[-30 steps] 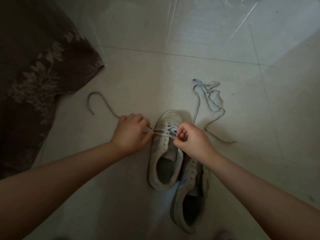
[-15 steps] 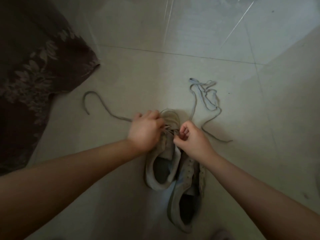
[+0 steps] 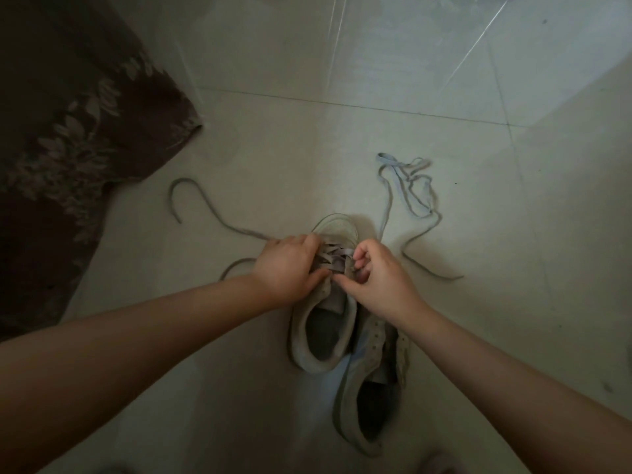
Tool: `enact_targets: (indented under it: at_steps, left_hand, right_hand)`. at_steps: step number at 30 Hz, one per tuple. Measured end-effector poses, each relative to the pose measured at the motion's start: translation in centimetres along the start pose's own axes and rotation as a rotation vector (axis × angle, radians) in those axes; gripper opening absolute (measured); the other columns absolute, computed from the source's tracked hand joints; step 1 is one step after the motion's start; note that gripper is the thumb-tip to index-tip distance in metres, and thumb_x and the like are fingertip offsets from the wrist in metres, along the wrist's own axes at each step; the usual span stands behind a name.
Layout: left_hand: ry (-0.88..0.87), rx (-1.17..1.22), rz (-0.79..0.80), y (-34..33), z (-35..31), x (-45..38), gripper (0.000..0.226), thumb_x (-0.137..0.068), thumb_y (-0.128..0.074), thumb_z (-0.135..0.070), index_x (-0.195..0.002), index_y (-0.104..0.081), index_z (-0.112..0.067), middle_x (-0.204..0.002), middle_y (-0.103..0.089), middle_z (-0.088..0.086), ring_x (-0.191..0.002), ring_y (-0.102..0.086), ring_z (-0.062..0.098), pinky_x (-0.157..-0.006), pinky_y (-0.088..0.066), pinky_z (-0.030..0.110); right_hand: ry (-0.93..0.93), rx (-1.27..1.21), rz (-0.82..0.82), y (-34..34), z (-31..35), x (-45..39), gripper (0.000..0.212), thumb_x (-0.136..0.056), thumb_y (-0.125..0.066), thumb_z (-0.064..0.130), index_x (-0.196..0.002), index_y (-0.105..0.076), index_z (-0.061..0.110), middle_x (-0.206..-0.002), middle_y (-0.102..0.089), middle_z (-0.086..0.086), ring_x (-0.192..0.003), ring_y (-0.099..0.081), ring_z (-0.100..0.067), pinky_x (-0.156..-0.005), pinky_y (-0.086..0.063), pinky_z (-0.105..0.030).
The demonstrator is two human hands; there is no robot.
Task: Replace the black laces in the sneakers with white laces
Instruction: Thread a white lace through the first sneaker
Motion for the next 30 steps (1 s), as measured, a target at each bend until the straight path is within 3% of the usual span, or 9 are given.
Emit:
enact_targets:
  at_steps: [4,8,11,13,16,20,27,30]
  left_hand:
    - [0.002,0.065,0.005,-0.1,-0.5,-0.3,0.023,-0.094,-0.045,-0.036,-0.109,-0.044,-0.018,-0.110,-0.063,0.006,-0.105,-0.057,0.027,-0.085,-0.037,0.033]
    - [0.052,-0.092,0.026,0.4,1.7,-0.2,0.007,-0.094,-0.043,-0.022,-0.100,-0.044,-0.019,-0.106,-0.064,0.009,-0.100,-0.060,0.030,-0.081,-0.038,0.034]
    - [0.128,0.092,0.001,0.7,4.2,0.7,0.008,-0.092,-0.047,-0.022,-0.092,-0.048,-0.013,-0.097,-0.062,0.014,-0.090,-0.060,0.036,-0.069,-0.040,0.035]
    - [-0.027,0.238,-0.052,1.1,3.2,1.3,0.013,-0.088,-0.056,-0.023,-0.095,-0.054,-0.012,-0.097,-0.059,0.011,-0.089,-0.058,0.033,-0.070,-0.043,0.035]
    - [-0.191,0.147,-0.041,0.7,0.6,1.0,0.028,-0.089,-0.056,-0.029,-0.113,-0.056,-0.014,-0.110,-0.056,0.009,-0.100,-0.056,0.028,-0.080,-0.043,0.034]
    - [-0.139,-0.066,-0.055,0.3,-0.6,-0.2,0.026,-0.097,-0.040,-0.034,-0.116,-0.051,-0.020,-0.122,-0.052,0.002,-0.114,-0.050,0.023,-0.086,-0.035,0.033]
    - [0.033,-0.194,-0.008,-0.3,4.8,0.4,0.016,-0.097,-0.038,-0.024,-0.106,-0.051,-0.022,-0.109,-0.060,0.003,-0.101,-0.057,0.026,-0.076,-0.032,0.033]
    - [0.156,-0.123,0.071,-0.4,6.4,0.9,0.014,-0.098,-0.036,-0.029,-0.099,-0.049,-0.024,-0.110,-0.063,0.004,-0.101,-0.058,0.026,-0.072,-0.028,0.032]
  right_hand:
    - [-0.006,0.008,-0.009,-0.1,0.1,0.3,0.035,-0.072,-0.073,0.035,-0.088,-0.043,0.025,-0.082,-0.048,0.011,-0.069,-0.050,-0.009,-0.071,-0.049,-0.035]
    - [-0.030,-0.023,-0.040,-0.2,-0.1,0.5,0.028,-0.072,-0.069,0.027,-0.085,-0.044,0.023,-0.082,-0.050,0.007,-0.069,-0.051,-0.013,-0.068,-0.047,-0.035]
    - [-0.057,-0.040,-0.047,-0.3,-0.4,0.7,0.029,-0.072,-0.070,0.026,-0.084,-0.044,0.023,-0.082,-0.050,0.006,-0.070,-0.050,-0.013,-0.068,-0.045,-0.032]
    - [-0.056,-0.044,-0.044,-0.5,-0.4,0.6,0.030,-0.071,-0.071,0.027,-0.084,-0.044,0.023,-0.081,-0.049,0.007,-0.070,-0.049,-0.013,-0.068,-0.045,-0.033]
    - [-0.051,-0.046,-0.047,-0.8,-0.2,0.4,0.031,-0.069,-0.072,0.027,-0.086,-0.045,0.024,-0.079,-0.047,0.010,-0.068,-0.047,-0.011,-0.069,-0.046,-0.035]
    - [-0.044,-0.053,-0.043,-0.7,-0.1,0.3,0.030,-0.069,-0.070,0.023,-0.085,-0.045,0.022,-0.078,-0.048,0.007,-0.067,-0.046,-0.008,-0.069,-0.046,-0.035]
    - [-0.061,-0.071,-0.032,-0.1,-0.1,0.5,0.027,-0.071,-0.066,0.016,-0.082,-0.041,0.022,-0.075,-0.045,0.005,-0.064,-0.042,-0.010,-0.058,-0.036,-0.028]
    - [-0.077,-0.081,-0.028,-0.2,-0.1,0.4,0.026,-0.071,-0.066,0.016,-0.082,-0.043,0.022,-0.073,-0.047,0.004,-0.063,-0.043,-0.011,-0.061,-0.038,-0.030]
Point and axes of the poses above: each hand's wrist, its own x-axis away from the middle knuckle, its own y-axis out of the back of the hand, z = x × y, the point moved 1 cm from there along -x, towards the middle knuckle
